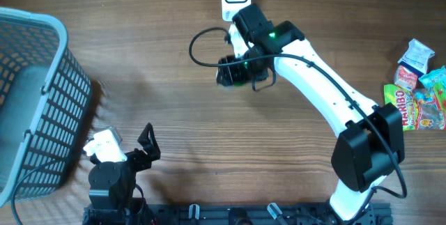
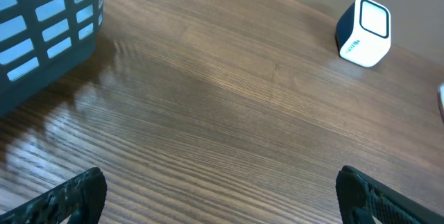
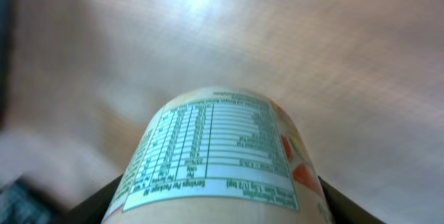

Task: Scan the item barcode
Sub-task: 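Raise the jar up to the scanner face with the right gripper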

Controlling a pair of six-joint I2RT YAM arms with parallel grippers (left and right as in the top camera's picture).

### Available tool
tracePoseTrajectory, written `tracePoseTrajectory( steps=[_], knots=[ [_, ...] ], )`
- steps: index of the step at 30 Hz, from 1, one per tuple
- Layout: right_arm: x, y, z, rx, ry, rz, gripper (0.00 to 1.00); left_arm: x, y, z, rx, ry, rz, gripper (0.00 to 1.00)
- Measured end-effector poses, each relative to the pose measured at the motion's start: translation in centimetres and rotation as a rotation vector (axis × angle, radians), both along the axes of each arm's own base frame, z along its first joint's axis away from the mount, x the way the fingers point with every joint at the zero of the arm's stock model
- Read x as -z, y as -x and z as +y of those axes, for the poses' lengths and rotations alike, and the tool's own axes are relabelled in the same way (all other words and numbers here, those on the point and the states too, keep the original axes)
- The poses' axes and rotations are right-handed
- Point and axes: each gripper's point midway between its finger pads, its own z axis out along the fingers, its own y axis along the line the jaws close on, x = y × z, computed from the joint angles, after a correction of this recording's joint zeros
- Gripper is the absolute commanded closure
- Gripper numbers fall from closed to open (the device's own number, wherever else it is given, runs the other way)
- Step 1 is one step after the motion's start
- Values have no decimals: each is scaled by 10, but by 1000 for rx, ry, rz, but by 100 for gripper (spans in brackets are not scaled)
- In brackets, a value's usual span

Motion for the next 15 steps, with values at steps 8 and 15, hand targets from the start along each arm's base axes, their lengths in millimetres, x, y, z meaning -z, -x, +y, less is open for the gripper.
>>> tracePoseTrajectory(
  steps=[8,15],
  knots=[
    [-60,-120,-11,160,90,-608,39,0,0,0,0,0,1,0],
    [-105,-177,-18,239,85,-914,35,0,0,0,0,0,0,0]
  ],
)
